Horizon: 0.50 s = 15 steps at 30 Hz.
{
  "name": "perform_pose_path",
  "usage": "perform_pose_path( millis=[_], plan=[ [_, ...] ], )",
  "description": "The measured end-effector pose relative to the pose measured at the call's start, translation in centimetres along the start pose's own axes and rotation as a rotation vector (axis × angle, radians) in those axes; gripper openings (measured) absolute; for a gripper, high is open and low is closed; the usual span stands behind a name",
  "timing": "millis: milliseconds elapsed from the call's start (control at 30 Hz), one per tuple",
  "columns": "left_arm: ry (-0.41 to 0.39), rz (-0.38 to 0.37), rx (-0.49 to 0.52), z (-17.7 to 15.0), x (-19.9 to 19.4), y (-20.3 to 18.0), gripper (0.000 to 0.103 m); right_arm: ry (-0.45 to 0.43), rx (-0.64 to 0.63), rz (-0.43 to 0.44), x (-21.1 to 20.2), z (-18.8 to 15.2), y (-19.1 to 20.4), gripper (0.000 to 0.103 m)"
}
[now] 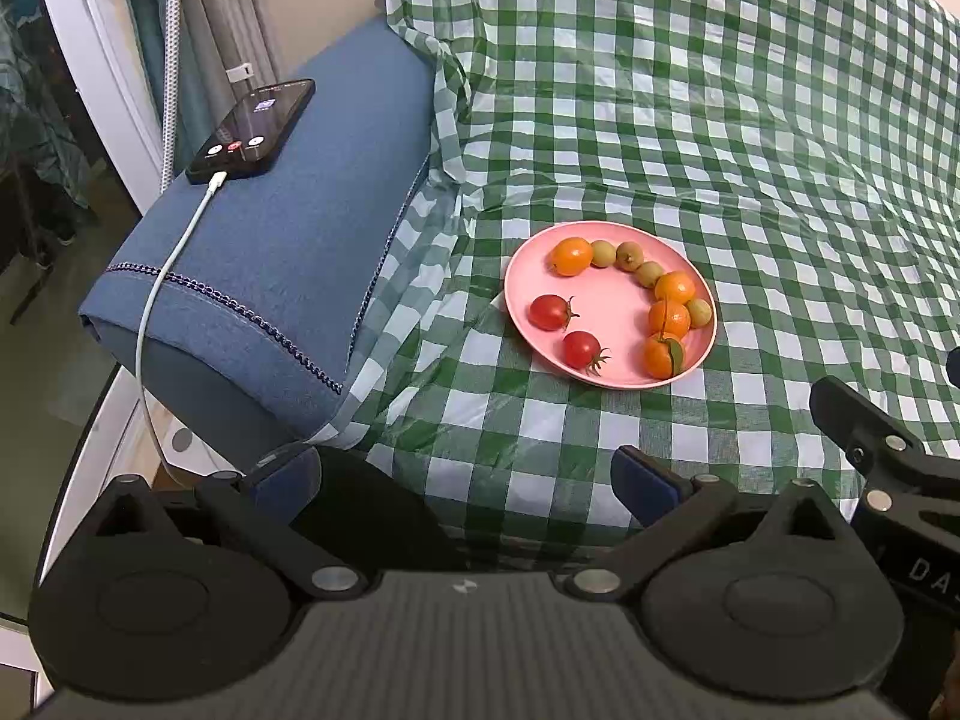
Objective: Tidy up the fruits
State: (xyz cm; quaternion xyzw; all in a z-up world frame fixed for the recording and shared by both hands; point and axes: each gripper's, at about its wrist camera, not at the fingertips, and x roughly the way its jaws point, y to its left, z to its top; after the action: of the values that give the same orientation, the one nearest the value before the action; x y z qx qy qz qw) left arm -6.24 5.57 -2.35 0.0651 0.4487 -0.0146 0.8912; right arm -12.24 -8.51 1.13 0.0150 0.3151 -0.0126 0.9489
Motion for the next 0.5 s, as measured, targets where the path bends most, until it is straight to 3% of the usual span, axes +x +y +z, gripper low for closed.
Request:
perform_pose_path(
  millis=[500],
  plan=[
    [-0.002, -0.001, 0.003, -0.04, -0.01, -0.13, 0.103, 0.004, 0.001, 0.003, 0.13, -0.08, -0.09, 0.102]
  ],
)
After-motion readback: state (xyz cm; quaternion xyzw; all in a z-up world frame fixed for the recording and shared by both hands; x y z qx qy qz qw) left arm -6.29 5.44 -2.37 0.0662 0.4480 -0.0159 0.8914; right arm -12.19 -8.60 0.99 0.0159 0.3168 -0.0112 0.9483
